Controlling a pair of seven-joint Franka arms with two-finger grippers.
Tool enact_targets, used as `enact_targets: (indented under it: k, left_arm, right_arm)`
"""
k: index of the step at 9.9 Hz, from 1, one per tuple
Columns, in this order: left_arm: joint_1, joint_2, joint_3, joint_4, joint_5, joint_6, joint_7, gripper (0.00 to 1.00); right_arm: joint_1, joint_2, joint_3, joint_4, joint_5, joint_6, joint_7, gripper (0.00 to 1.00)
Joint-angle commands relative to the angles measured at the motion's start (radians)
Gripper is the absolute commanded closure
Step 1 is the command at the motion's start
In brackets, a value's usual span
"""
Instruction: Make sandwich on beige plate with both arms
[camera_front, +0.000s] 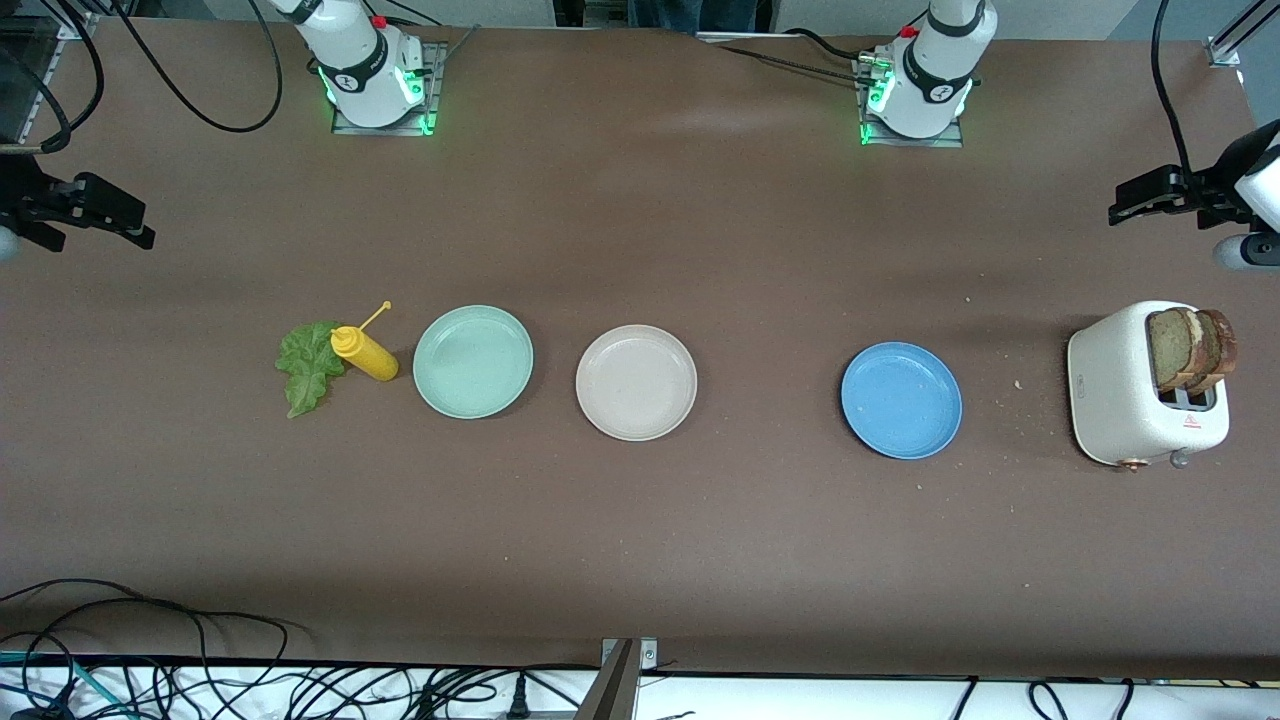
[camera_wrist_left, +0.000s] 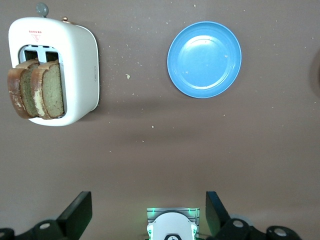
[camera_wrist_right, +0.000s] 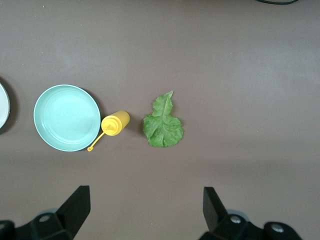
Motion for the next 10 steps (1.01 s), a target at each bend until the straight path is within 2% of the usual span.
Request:
enact_targets:
  k: [1,6,10]
  left_arm:
    - [0.004,0.000,-0.001,0.008,-0.011,0.005,0.018,0.00]
    - [-0.007,0.000,-0.007,0.014,-0.017,0.005,0.015,0.00]
    - [-0.013,0.000,-0.016,0.054,-0.018,0.005,0.007,0.00]
  right_arm:
    - [-0.006,-0.009,0.002,0.003,0.011,-0.009,-0.007,0.00]
    - [-0.006,-0.008,0.004,0.003,0.011,-0.009,-0.007,0.00]
    - [-0.006,-0.008,0.002,0.003,0.011,-0.007,-0.007,0.00]
